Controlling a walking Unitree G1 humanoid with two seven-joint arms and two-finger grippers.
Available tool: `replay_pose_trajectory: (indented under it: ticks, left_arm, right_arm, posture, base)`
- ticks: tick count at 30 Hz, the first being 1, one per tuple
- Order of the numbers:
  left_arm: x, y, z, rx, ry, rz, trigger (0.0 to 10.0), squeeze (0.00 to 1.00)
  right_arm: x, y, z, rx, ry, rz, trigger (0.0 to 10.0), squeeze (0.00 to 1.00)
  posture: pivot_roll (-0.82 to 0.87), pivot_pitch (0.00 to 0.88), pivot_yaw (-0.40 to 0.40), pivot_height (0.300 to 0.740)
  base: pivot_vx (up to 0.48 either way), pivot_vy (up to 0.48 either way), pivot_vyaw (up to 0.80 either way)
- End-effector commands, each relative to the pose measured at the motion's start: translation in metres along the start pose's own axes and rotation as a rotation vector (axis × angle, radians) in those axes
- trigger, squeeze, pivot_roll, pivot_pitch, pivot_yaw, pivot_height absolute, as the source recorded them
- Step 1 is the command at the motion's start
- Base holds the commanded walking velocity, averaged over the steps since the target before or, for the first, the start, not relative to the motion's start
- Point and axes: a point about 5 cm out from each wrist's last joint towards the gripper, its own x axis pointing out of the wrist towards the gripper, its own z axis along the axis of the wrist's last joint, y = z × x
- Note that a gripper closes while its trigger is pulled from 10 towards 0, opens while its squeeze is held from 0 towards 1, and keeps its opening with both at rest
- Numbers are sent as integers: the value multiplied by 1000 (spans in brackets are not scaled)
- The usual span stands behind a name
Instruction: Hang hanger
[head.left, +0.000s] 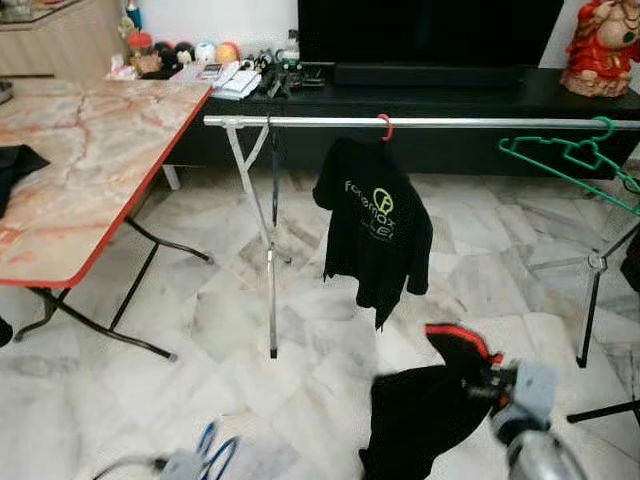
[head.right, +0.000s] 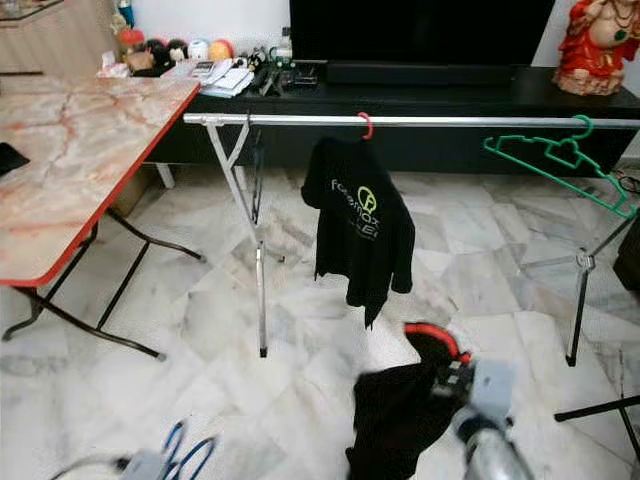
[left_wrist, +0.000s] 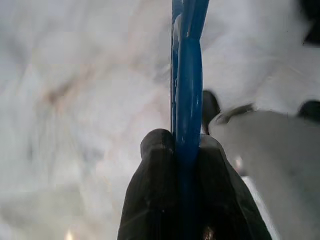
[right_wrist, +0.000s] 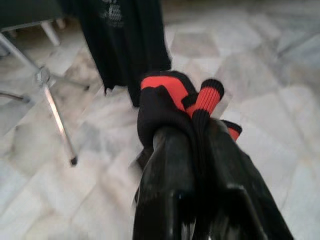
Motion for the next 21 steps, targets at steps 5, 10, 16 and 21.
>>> replay_pose_trajectory:
  ticks: [5,10,16,21]
  left_arm:
    - [-3,1,-23,-36,75,47,10000,0]
    - [-3,-3,-23,-68,68,42,10000,0]
    - [-2,-6,-22,-77,71,31,10000,0]
    - [-3,-8,-26,-63,90,28,10000,0]
  right_arm:
    - [-2,7,22,-49,-129,-71,10000,0]
    - [-4,27,41,-100,-227,57,10000,0]
    - [6,15,53,3,-252,-124,10000,0]
    - [5,22,48,-55,-241,-113,10000,0]
  posture:
    - [23,0,42,740]
    - [34,0,30,740]
    - [41,0,47,740]
    - [56,0,46,740]
  base:
    - [0,0,0]
    - [0,0,0]
    - [0,56,0]
    - [0,447,0]
